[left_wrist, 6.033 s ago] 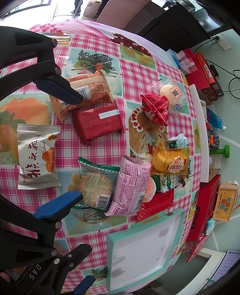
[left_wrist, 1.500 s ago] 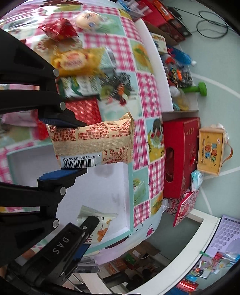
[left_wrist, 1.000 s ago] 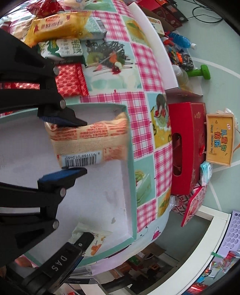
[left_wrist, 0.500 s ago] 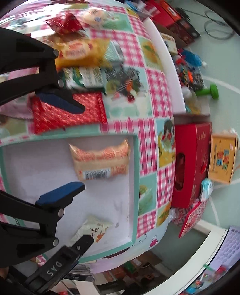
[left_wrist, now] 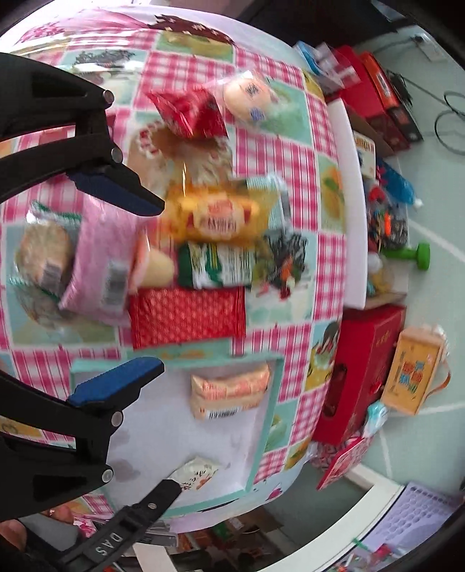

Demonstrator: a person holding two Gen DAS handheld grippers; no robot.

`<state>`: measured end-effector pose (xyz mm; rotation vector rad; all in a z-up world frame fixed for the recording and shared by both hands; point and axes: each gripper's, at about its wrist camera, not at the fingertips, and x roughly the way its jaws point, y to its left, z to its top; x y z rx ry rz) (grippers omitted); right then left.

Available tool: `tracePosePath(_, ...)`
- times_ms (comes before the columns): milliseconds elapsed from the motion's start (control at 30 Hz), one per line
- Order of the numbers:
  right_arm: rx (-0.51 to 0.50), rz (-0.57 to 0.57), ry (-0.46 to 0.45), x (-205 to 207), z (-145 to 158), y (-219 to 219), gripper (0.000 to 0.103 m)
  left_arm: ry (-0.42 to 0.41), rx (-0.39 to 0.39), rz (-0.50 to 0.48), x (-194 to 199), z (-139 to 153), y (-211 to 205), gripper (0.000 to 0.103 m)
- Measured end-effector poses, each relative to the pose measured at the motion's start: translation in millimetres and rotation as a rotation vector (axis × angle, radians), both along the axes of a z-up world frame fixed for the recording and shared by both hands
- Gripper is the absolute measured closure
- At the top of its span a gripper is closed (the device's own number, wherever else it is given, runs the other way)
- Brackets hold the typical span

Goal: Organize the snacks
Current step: 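Grasp the green-edged cookie pack with the right tool while the left tool grasps the red cake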

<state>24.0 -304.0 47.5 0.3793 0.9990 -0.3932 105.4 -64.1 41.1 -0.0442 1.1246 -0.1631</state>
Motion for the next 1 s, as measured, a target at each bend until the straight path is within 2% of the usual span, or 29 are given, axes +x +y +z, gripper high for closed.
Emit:
tracePosePath(100,-0.001,0.043,-0.001,1,8,19,0.0,-0.026,0.008,0.03,-7,8,21,0.021)
tracePosePath(200,0.009,0.066,-0.045,3,17,35,0.0,-0.044,0.013,0.054,-12,12,40,0.021)
tracePosePath(367,0.003,0.147,-0.021,8,12,69,0.0,-0.031,-0.006,0.133,-18,9,75,0.021)
tracePosePath(533,0.049,0.216,-0.017,5,5,97,0.0,0.021,-0.018,0.185,-27,-7,100,0.021)
tracePosePath(767,0.127,0.317,0.05,-6,-15,142,0.0,0.107,-0.004,0.235,-45,-38,119,0.021)
tracePosePath(1000,0.166,0.403,0.128,-14,-41,180,0.002,0.181,-0.03,0.309,-51,-61,140,0.023)
